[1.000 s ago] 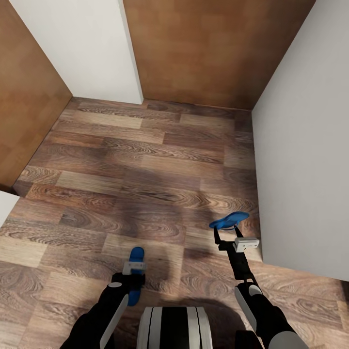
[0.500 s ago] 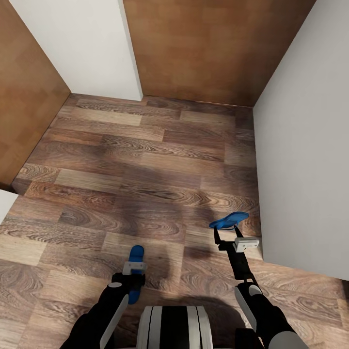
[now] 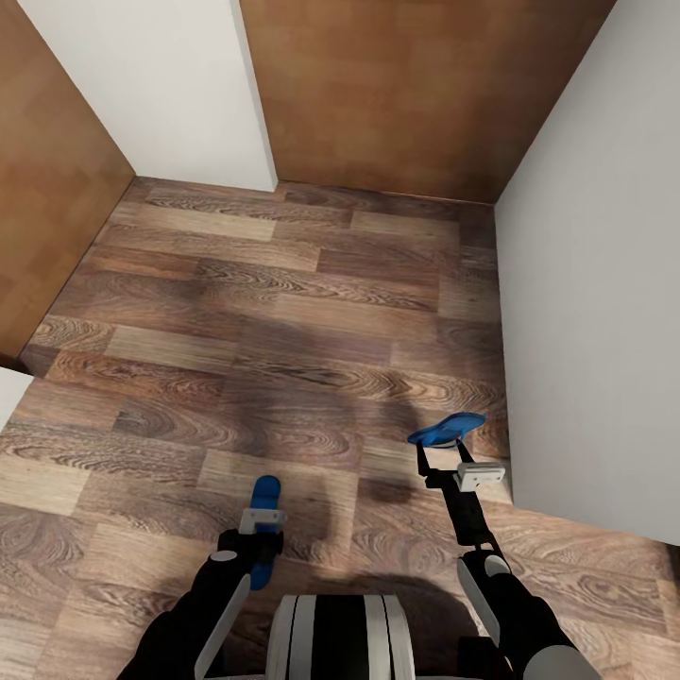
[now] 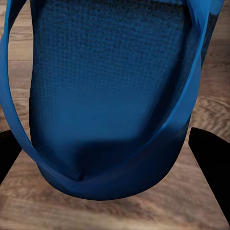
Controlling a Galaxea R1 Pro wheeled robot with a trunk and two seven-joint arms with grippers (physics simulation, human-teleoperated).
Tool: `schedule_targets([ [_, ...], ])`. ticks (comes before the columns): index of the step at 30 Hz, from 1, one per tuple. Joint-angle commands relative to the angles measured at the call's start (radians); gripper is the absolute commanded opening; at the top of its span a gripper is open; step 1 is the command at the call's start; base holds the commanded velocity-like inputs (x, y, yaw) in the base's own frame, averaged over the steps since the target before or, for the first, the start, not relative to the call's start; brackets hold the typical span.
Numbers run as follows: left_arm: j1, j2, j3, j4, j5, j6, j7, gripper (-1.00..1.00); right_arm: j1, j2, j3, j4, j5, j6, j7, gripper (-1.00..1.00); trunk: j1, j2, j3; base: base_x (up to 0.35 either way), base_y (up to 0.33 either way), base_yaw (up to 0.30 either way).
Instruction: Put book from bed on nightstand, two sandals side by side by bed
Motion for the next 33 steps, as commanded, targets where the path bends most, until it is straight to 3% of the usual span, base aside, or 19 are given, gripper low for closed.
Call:
schedule_targets([
  [1,0.0,0.0,-0.002,-0.001,0.01,0.003,0.009,1.0,0.0,-0.001,0.003,0.001,-0.011,-0.003,0.007,-1.0,0.0,0.0,0.0,0.0,0.0,0.0],
  [23,0.0,-0.001,-0.002,0.0,0.004,0.0,0.025,1.0,0.0,-0.001,0.003,0.001,-0.011,-0.003,0.007,-1.0,0.0,0.0,0.0,0.044,0.0,0.0],
  [27,0.0,-0.011,-0.007,0.019,0.003,0.0,0.081,1.0,0.0,-0.001,0.003,0.001,-0.011,-0.003,0.007,-1.0,0.0,0.0,0.0,0.0,0.0,0.0],
  [33,0.0,-0.02,-0.01,0.027,0.003,0.0,0.102,1.0,0.0,-0.001,0.003,0.001,-0.011,-0.003,0.008,-1.0,0.0,0.0,0.0,0.0,0.0,0.0],
])
